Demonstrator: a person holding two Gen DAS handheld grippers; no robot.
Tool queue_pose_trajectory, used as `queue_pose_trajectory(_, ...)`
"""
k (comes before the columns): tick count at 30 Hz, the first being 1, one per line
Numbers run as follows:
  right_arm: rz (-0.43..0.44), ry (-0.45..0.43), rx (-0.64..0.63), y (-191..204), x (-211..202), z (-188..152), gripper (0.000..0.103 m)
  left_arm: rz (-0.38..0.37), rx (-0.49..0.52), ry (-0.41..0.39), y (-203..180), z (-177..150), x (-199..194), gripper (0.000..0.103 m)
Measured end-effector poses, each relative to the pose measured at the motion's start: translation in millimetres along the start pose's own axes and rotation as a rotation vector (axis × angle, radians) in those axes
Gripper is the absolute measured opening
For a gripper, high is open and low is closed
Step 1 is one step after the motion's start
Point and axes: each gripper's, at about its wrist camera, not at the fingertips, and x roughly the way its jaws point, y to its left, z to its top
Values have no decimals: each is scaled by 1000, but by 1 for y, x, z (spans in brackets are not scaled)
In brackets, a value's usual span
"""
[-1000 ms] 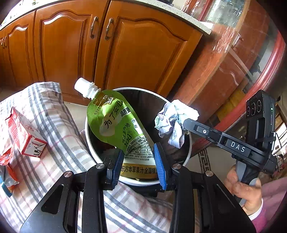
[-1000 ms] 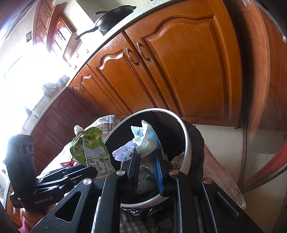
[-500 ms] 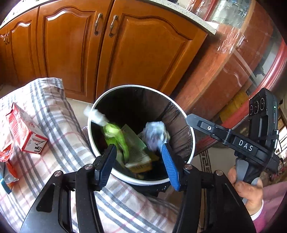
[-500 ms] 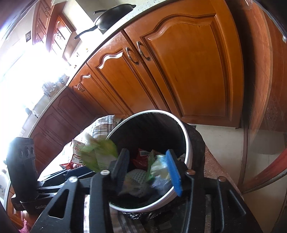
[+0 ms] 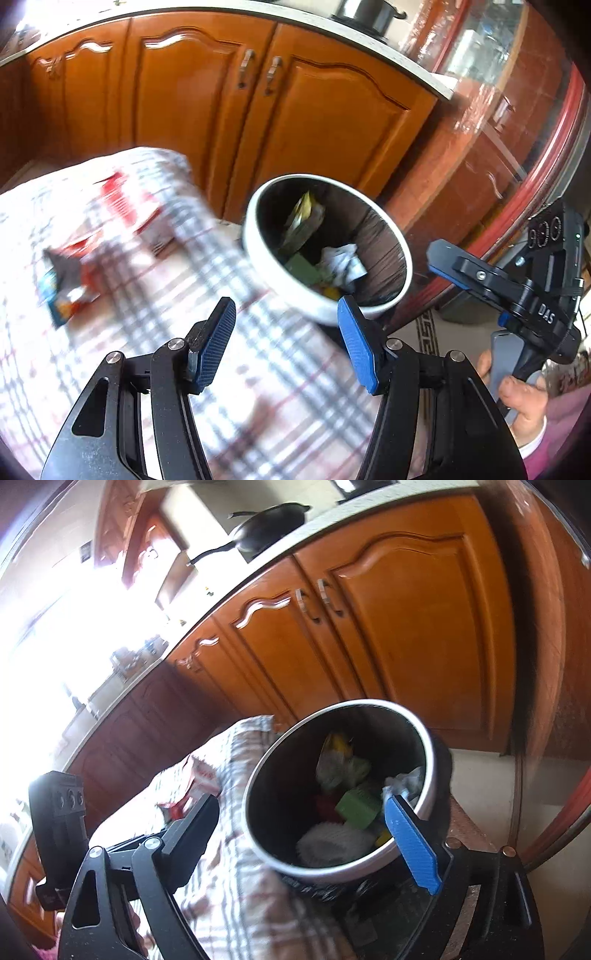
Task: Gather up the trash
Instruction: 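Move both tools back over the table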
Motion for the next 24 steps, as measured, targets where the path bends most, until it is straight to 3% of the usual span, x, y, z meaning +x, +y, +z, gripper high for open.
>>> queue_pose_trajectory(12, 42, 67, -94, 53, 13, -46, 95, 110, -120, -42, 74, -43, -52, 58)
queue_pose_trajectory(24, 74, 99, -194, 100, 41, -56, 95, 178, -179, -73, 117, -51, -77, 58)
